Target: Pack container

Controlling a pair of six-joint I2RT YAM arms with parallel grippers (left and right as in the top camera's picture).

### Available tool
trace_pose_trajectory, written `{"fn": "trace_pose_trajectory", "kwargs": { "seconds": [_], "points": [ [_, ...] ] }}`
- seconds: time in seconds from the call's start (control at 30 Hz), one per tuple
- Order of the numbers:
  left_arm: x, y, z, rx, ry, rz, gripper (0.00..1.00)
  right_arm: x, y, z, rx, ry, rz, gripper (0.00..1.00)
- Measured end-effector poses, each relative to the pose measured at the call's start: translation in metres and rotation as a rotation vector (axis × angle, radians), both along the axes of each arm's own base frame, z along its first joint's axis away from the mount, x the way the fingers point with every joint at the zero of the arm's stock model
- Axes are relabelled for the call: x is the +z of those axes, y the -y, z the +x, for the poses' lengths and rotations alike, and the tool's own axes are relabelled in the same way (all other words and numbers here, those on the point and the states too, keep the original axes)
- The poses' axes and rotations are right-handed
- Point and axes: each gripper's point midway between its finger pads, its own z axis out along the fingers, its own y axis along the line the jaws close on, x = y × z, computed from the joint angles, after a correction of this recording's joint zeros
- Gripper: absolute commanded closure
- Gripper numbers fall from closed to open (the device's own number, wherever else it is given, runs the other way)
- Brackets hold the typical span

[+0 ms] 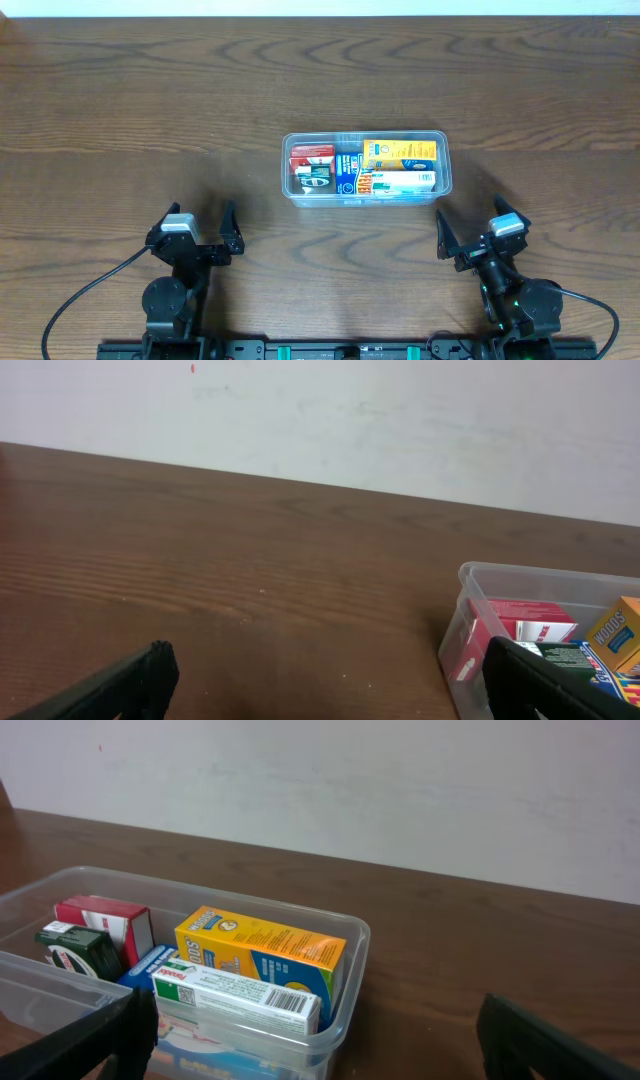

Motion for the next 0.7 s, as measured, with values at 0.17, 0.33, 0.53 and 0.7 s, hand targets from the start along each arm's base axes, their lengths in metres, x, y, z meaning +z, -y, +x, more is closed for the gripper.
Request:
{"fn": "trace_pose_trajectory", "kwargs": {
  "seconds": [0.17,0.33,0.53,0.7],
  "points": [
    [0.0,0.0,0.0,0.0,0.0,0.0,0.02,-0.001,0.007,0.002,-0.04,-0.005,0.005,0.01],
    [0.0,0.0,0.0,0.0,0.0,0.0,0.02,-0.003,0.016,0.004,-0.101,-0.021,0.041,0.01],
    [0.0,0.0,0.0,0.0,0.0,0.0,0.02,-0.003,0.021,0.005,-0.13,-0.025,0.055,0.01],
    [0.0,0.0,0.0,0.0,0.0,0.0,0.02,-0.003,0.022,0.005,-0.137,-0.026,0.059,0.01]
  ]
}}
